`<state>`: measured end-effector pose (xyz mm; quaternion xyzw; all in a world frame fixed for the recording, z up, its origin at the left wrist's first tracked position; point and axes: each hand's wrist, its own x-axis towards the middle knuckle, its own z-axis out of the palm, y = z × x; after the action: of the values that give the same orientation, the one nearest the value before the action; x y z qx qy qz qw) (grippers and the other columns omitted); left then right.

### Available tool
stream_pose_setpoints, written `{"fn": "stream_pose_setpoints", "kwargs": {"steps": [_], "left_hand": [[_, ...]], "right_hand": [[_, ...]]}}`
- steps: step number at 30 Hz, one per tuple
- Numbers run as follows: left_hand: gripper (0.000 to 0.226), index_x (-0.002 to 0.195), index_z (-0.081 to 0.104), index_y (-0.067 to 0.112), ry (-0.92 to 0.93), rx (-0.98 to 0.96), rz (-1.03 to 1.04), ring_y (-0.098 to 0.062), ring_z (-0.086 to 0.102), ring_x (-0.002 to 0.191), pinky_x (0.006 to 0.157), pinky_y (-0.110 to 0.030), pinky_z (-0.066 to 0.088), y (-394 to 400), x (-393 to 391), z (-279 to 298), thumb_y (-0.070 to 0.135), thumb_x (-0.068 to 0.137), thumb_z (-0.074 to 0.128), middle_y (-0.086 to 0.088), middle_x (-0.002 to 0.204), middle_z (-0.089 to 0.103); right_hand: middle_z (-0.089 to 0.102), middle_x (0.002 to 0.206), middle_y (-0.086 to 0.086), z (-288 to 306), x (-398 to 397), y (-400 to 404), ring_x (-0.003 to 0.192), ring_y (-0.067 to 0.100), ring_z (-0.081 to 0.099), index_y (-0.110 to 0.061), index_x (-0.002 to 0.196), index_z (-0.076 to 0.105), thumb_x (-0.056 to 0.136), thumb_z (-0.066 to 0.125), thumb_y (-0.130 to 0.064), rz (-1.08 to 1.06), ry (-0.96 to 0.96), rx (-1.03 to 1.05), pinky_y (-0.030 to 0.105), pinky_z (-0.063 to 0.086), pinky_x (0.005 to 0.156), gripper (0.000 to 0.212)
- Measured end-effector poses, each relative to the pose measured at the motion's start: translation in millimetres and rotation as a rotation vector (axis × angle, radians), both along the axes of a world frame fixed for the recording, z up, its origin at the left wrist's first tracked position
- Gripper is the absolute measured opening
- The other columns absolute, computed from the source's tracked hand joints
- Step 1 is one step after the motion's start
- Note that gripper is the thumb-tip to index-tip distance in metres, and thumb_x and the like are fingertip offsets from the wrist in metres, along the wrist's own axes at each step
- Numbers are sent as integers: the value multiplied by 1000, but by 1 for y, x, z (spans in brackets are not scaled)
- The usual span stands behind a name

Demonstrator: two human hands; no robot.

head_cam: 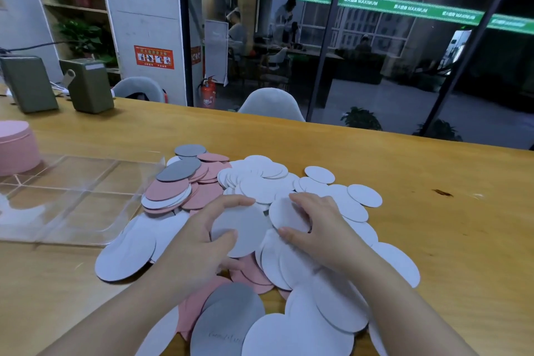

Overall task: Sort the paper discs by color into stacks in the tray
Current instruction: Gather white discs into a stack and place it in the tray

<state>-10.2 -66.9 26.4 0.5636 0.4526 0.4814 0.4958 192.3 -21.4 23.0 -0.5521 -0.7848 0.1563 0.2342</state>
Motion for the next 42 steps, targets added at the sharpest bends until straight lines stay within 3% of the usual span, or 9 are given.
{"fn": "stream_pose_setpoints", "kwargs": {"steps": [3,9,13,15,19,25,35,38,42], "left_hand": [[60,88,64,55,6,-20,5,-54,62,69,46,-14,44,2,-4,-2,0,96,40,-10,93,41],[59,93,62,56,-23,-8,18,-31,71,73,76,-37,57,5,-5,-6,2,96,39,16,96,48],[57,96,64,52,-42,-2,37,-25,61,77,73,-33,59,7,-6,-9,0,95,39,9,94,50],[53,96,63,50,-50,1,44,-9,67,74,78,-38,58,6,-4,-9,2,96,41,19,101,55],[23,97,63,48,-86,53,21,0,66,89,75,-37,59,4,-1,-8,27,89,62,16,119,52],[36,103,59,51,-48,90,-21,-17,67,99,76,-39,59,5,-4,-14,33,74,71,16,106,63],[57,97,62,56,53,146,45,5,58,99,67,-24,58,3,-6,-6,0,94,47,41,113,48],[54,92,64,52,28,141,111,6,60,92,68,-28,59,6,-9,-7,0,94,49,29,119,51],[57,94,65,50,-4,132,116,9,54,105,70,-32,59,8,-11,-9,-2,95,43,25,125,51]], "right_hand": [[51,107,-10,8,-2,4,102,13,31,-19,110,51,82,63,-46,4,-62,-97,28,31,77,41],[38,116,-14,11,-6,8,111,3,28,-25,138,37,72,74,-43,-11,-53,-97,20,26,87,78],[47,95,-22,9,-7,0,87,-9,45,-38,99,51,81,70,-28,-15,202,7,11,38,75,29],[53,83,-22,13,-6,-4,78,-2,54,-33,86,58,88,63,-19,-25,365,-21,29,52,69,14],[56,69,-3,22,-11,-14,50,5,57,-16,79,64,89,60,-7,29,640,-187,22,47,46,14],[61,66,-2,15,-28,-22,60,11,57,-13,82,65,87,63,-3,113,726,-243,22,51,56,12],[58,72,-11,22,-25,-31,63,0,51,-26,77,62,78,73,-21,169,157,-187,17,43,62,12],[57,92,7,28,-25,-37,75,11,49,-20,96,66,77,72,-24,293,-39,-234,28,42,70,20],[42,106,-6,23,-24,-37,87,-6,36,-32,120,55,81,68,-31,313,-142,-285,14,33,73,41]]}}
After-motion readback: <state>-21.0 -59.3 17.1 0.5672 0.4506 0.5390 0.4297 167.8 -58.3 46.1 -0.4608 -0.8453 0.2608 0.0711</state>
